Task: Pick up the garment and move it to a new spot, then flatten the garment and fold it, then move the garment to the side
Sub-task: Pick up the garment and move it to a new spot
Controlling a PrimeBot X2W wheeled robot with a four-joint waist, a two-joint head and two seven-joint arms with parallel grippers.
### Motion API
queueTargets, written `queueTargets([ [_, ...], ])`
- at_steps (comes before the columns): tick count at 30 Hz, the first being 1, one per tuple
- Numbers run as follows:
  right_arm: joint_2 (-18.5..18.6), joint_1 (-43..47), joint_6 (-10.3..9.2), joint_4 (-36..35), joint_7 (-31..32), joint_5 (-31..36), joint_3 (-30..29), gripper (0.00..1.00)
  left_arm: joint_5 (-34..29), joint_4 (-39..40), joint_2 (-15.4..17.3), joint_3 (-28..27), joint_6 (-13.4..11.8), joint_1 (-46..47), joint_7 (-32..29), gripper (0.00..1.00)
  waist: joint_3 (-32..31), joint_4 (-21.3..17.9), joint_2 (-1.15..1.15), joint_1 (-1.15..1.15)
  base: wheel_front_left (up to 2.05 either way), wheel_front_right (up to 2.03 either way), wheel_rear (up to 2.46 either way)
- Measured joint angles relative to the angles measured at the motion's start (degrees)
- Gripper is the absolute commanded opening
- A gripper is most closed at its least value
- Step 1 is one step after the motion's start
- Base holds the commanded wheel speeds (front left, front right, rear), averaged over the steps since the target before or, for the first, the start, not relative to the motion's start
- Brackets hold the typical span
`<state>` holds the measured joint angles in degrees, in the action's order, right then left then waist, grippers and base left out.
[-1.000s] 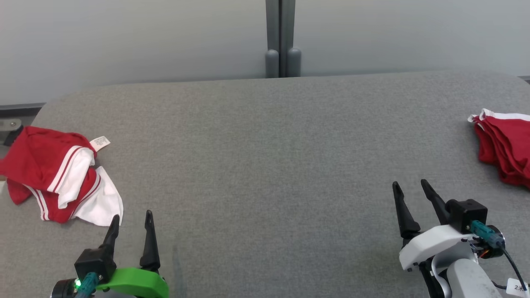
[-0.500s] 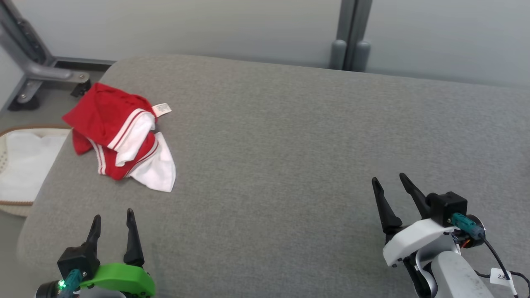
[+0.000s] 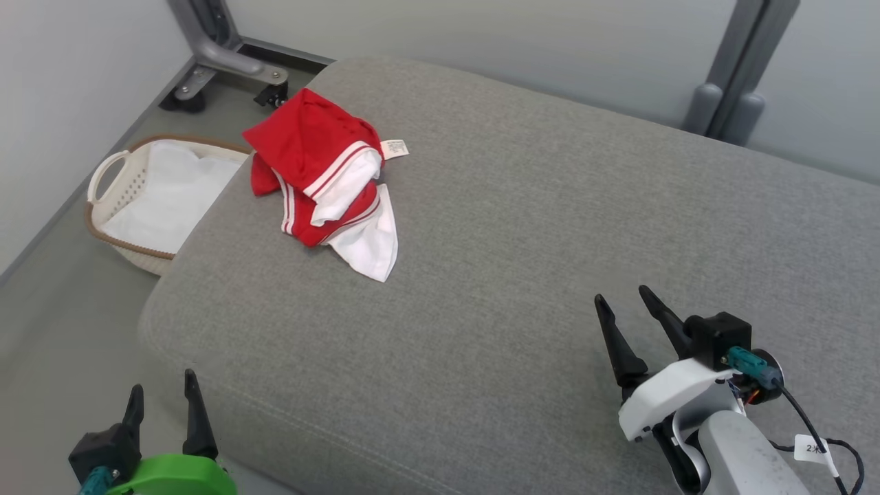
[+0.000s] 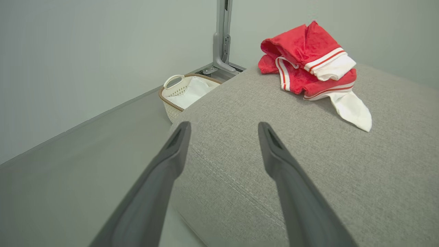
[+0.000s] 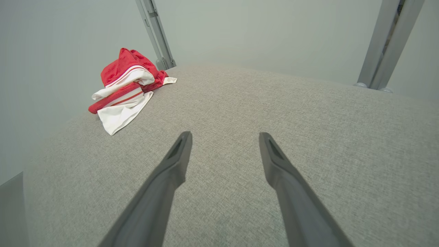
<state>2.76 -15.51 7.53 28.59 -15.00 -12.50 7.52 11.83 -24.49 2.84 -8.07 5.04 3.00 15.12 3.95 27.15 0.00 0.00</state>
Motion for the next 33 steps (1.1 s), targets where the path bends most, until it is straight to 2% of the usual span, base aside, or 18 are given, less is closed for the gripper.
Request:
queueTargets([
  [8,-0.04,-2.49,0.0,-0.35,0.0,0.98,1.96,1.0,2.36,-1.96,-0.01,-0.37,1.32,1.65,0.0,1.0,1.82,1.13,0.0,0.0,0.0,0.0,0.0],
  [14,-0.05,-6.5,0.0,-1.33,0.0,3.96,2.6,1.0,5.17,-4.69,0.02,-0.37,2.16,9.07,0.0,1.0,5.62,-0.17,0.0,0.0,0.0,0.0,0.0],
  [17,-0.05,-8.58,0.0,-2.01,0.0,5.22,2.83,1.0,7.77,-5.49,1.33,1.58,2.29,14.49,0.0,1.0,8.3,-1.25,0.0,0.0,0.0,0.0,0.0],
  [21,-0.01,-11.12,0.0,-2.72,0.0,7.04,3.2,1.0,12.85,-5.6,5.7,5.42,2.3,21.52,0.0,1.0,12.17,-2.81,0.0,0.0,0.0,0.0,0.0],
  [29,0.01,-15.41,0.0,-6.41,0.0,8.45,5.26,1.0,21.41,-8.77,17.34,13.13,2.35,34.65,0.01,1.0,19.48,-6.56,0.0,0.0,0.0,0.0,0.0],
  [33,0.02,-17.03,0.0,-8.83,0.0,8.27,6.42,1.0,26.1,-12.18,21.32,16.68,2.35,39.77,0.03,1.0,22.24,-9.03,0.0,0.0,0.0,0.0,0.0],
])
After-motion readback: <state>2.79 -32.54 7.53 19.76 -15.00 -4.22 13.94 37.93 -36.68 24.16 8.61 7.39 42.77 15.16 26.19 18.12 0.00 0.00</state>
